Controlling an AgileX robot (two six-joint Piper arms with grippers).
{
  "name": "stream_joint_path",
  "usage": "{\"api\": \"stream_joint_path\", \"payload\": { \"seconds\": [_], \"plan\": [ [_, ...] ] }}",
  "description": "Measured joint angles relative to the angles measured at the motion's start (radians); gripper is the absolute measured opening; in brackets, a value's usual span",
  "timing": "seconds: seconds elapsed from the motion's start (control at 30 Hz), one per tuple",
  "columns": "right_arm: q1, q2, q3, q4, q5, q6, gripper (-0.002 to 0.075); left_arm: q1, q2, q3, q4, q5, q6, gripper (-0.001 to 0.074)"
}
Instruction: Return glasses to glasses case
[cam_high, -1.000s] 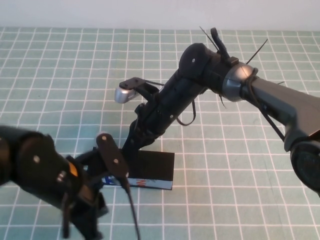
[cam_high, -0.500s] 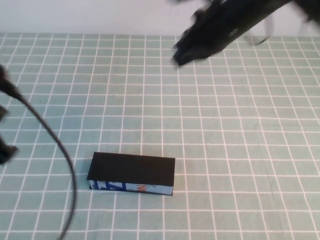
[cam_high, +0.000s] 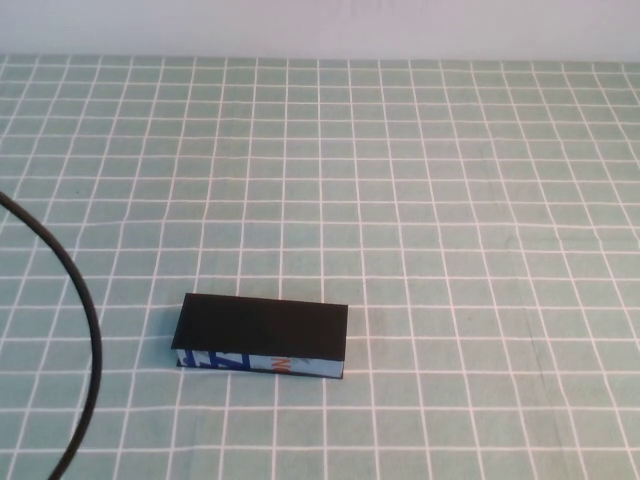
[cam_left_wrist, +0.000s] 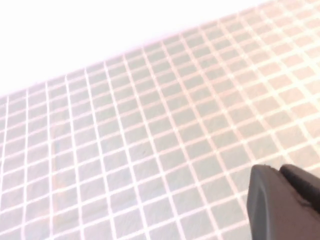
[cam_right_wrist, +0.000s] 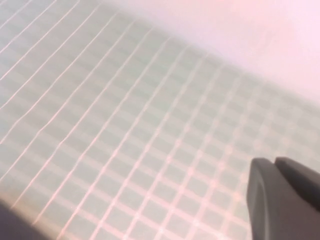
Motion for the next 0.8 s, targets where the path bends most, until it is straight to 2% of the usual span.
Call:
{"api": "stream_joint_path", "payload": {
  "seconds": [0.17,0.33,0.5,0.8],
  "plan": [
    [0.0,-0.139,0.01,-0.093,-0.001,0.038,-0.0011,0.0,-0.049,0.093,-0.031,-0.121,-0.055,-0.0001],
    [0.0,-0.316,0.18,-0.123,-0.055,0.065,-0.0011,0.0,-0.073,0.237,-0.035,-0.252,-0.147,-0.0001],
    [0.0,-0.547,0.526,-0.196,-0.215,0.138,-0.0011,0.0,-0.075,0.281,-0.035,-0.288,-0.17,-0.0001],
    [-0.001,-1.039,1.274,-0.178,-0.547,0.227,-0.0011,0.0,-0.075,0.281,-0.038,-0.31,-0.17,-0.0001]
  ]
}}
